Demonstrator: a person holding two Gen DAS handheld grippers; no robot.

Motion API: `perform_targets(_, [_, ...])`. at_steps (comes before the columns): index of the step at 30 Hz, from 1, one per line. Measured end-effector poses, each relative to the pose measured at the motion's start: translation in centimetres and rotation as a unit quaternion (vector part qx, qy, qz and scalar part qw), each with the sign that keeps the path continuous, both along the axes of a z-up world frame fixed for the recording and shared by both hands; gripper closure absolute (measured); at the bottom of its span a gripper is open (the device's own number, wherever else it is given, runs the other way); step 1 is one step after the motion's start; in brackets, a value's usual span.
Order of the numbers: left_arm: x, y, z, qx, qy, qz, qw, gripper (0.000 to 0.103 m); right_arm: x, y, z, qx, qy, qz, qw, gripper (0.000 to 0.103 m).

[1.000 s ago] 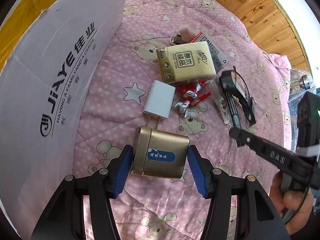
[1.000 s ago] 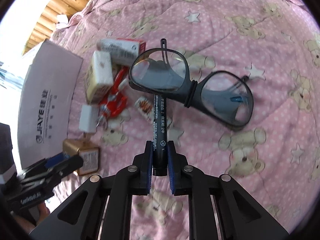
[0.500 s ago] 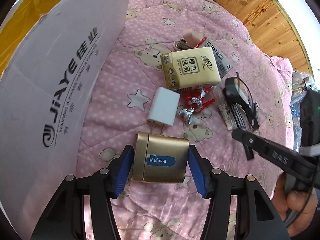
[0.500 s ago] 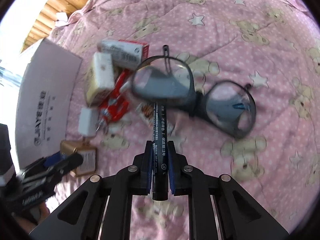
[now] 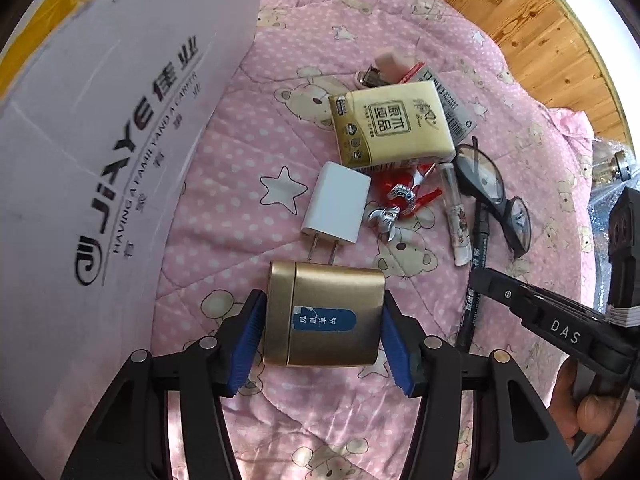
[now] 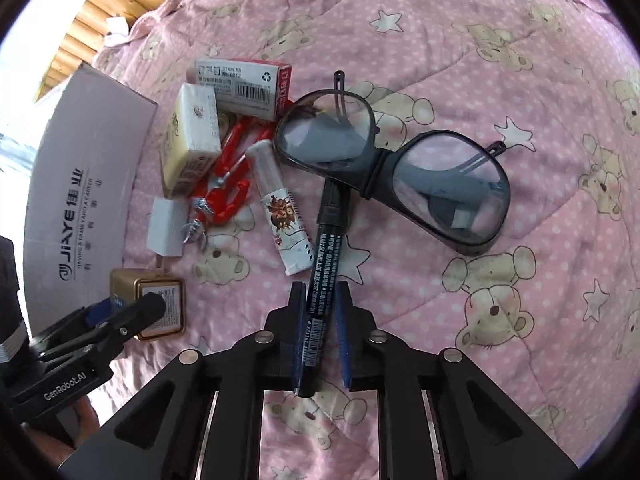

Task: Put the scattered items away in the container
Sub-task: 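Grasp the gold tin with the left tool while the right tool grasps the black marker, then carry the gold tin and black marker over the white box with both tools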

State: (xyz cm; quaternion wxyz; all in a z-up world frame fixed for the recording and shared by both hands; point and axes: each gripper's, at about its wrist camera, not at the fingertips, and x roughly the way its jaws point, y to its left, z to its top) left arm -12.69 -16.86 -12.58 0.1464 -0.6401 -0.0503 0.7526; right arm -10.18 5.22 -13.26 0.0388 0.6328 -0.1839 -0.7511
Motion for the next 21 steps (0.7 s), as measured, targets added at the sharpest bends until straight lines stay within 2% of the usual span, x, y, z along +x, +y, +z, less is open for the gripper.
perform_targets(3, [0.4, -0.2, 0.8, -0.003, 0.011, -0.005, 0.9999, 0.047, 1.1, 0.4, 0.9, -0.007, 0.001, 0.007, 1.0, 0.089])
perform_targets(7, [0.4, 0.1, 0.1, -0.02, 0.0, -0.005, 0.9998, 0.047, 1.1, -0.5, 0.3, 0.004, -0.005, 0.021, 1.0, 0.086])
perform_targets(8, [0.3, 0.1, -0.3, -0.024, -0.007, -0.003, 0.9997, 0.046, 1.2, -0.5, 0.0, 0.007, -0.009, 0.021, 1.0, 0.08])
perform_targets(10, [0.2, 0.2, -0.8, -0.029, -0.013, -0.003, 0.9995, 0.046, 1.1, -0.6, -0.6, 0.011, -0.014, 0.021, 1.0, 0.077])
perform_targets(15, [0.1, 0.3, -0.8, -0.026, -0.01, -0.012, 0.9995, 0.048, 1.3, -0.4, -0.6, 0.015, -0.013, 0.023, 1.0, 0.089])
perform_targets(21, [0.4, 1.0, 1.1, -0.026, 0.014, -0.027, 0.9992, 0.049, 2.5, 0.1, 1.0, 0.01, 0.003, 0.015, 1.0, 0.089])
